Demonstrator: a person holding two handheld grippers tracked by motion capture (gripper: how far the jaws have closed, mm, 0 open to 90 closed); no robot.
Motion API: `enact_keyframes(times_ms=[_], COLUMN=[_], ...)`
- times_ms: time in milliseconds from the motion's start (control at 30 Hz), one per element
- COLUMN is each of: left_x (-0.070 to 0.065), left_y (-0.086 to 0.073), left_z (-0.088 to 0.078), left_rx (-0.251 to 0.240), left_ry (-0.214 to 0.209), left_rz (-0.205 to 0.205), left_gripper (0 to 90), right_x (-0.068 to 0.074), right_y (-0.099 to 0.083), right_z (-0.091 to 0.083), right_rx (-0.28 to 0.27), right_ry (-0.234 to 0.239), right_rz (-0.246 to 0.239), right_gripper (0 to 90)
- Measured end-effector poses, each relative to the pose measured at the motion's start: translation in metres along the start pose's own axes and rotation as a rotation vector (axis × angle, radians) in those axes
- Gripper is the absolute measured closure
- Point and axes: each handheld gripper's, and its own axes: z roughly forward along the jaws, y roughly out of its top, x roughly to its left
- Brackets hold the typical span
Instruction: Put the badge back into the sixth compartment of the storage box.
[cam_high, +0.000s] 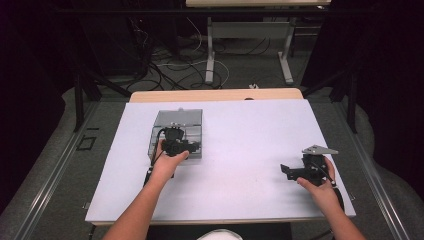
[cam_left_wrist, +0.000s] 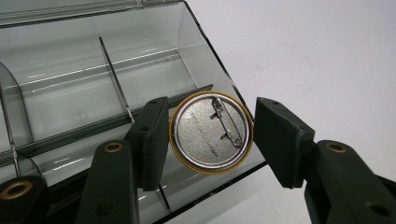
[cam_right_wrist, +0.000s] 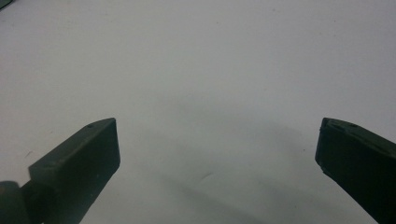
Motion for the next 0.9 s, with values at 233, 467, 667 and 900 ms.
enact_keyframes(times_ms=[233, 467, 667, 900], left_x=[0.000, 0.001, 0.000, 0.002], left_y=[0.000, 0.000, 0.000, 0.000], left_z=[0.001, 0.001, -0.002, -0.010], left_rx=[0.006, -0.003, -0.010, -0.047], left_ry=[0.006, 0.010, 0.014, 0.018], left_rz=[0.004, 0.001, 0.018, 0.061], left_gripper=[46.8, 44.9, 43.0, 39.2], right_x=[0.001, 0.000, 0.000, 0.000], right_y=[0.000, 0.000, 0.000, 0.000], right_z=[0.000, 0.000, 0.000, 0.000], right_rx=[0.007, 0.002, 0.000, 0.004], right_ry=[0.002, 0.002, 0.004, 0.004], right_rz=[0.009, 0.003, 0.006, 0.002], right_gripper=[0.0, 0.0, 0.0, 0.0])
